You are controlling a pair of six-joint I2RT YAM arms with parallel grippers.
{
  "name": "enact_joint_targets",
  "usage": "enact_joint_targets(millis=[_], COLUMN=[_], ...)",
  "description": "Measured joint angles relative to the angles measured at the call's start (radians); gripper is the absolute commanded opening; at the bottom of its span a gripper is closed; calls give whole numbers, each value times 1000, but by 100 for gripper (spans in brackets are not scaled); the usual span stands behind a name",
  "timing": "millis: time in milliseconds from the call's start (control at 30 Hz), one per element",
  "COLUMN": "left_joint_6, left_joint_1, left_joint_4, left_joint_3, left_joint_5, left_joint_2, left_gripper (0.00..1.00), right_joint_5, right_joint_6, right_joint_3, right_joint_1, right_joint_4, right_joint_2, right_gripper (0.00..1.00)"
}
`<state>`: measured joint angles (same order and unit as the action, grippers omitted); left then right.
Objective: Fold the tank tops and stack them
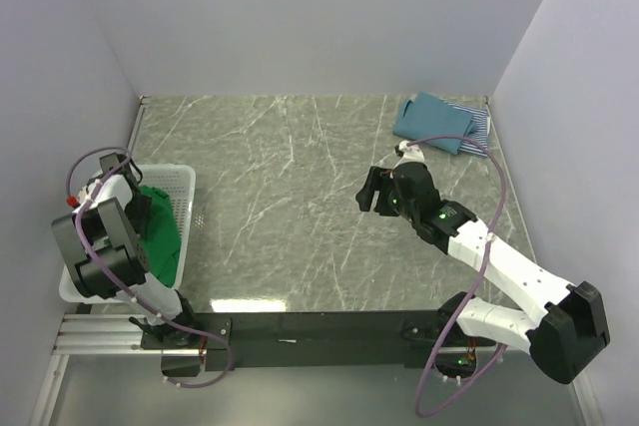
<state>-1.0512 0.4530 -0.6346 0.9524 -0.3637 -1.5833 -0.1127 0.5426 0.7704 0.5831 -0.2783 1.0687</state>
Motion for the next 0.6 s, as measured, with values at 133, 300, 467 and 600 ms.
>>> enact_joint_targets(millis=[133, 300, 467, 600], left_joint_6=[-13, 3, 29, 76], left_joint_1=[0, 0, 2, 3], left_joint_4=[2, -2, -10, -22], left_joint_3=[0, 10, 26, 62], left_joint_5=[0, 11, 44, 100], left_joint_2=[-19, -18, 27, 163], left_gripper=[30, 1, 1, 1], right_joint_5=[0, 0, 0, -4], right_joint_6=[4, 8, 7, 6], right_joint_3=[-21, -29, -29, -27], right_joint_1=[3, 4, 4, 4], right_joint_4=[2, 1, 1, 0], right_joint_2=[0, 0, -3, -18], right_gripper=[77, 76, 75, 75])
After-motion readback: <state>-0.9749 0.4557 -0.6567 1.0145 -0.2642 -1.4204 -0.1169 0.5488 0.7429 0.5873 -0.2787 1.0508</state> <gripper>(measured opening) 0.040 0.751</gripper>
